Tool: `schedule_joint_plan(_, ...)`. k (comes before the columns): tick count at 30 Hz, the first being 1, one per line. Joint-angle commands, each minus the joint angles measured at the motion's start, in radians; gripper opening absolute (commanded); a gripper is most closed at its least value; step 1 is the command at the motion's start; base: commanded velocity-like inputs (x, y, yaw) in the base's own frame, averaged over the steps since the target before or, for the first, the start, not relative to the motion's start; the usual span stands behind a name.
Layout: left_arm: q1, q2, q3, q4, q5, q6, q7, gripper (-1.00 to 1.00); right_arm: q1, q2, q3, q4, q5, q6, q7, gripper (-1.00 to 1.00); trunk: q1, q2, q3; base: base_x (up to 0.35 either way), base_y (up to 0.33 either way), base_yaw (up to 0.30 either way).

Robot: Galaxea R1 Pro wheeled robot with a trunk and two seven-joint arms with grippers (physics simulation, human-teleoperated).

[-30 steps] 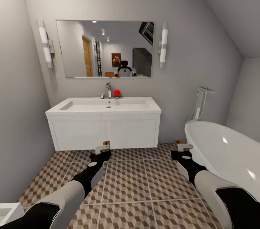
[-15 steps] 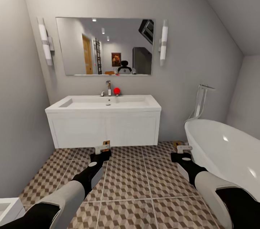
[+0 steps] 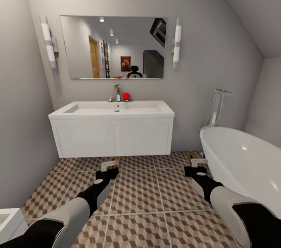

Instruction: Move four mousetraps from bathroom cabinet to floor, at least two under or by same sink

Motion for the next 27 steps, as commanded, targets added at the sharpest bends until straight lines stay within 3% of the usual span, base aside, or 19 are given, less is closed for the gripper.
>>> schedule_joint_plan(1, -0.001, 0.001, -0.009, 0.004, 0.009, -0.004, 0.005, -1.0, -0.001, 0.001, 0.009, 0.004, -0.007, -0.004, -0.002, -1.0, 0.004, -0.008, -0.004, 0.0, 0.0, 0.0)
schedule_joint_plan(5, -0.001, 0.004, -0.009, 0.01, 0.008, -0.005, 0.004, -1.0, -0.001, 0.034, 0.009, 0.026, 0.003, -0.004, -0.002, -1.0, 0.019, -0.036, -0.017, 0.0, 0.0, 0.0)
schedule_joint_plan(9, -0.001, 0.004, -0.01, 0.01, 0.007, -0.005, 0.004, -1.0, -0.001, 0.048, 0.01, 0.039, 0.027, -0.006, -0.002, -1.0, 0.034, -0.064, -0.029, 0.0, 0.0, 0.0)
schedule_joint_plan(27, -0.001, 0.004, -0.011, 0.011, 0.005, -0.006, 0.008, -1.0, -0.001, 0.052, 0.008, 0.044, 0.041, -0.019, -0.003, -1.0, 0.103, -0.19, -0.086, 0.0, 0.0, 0.0)
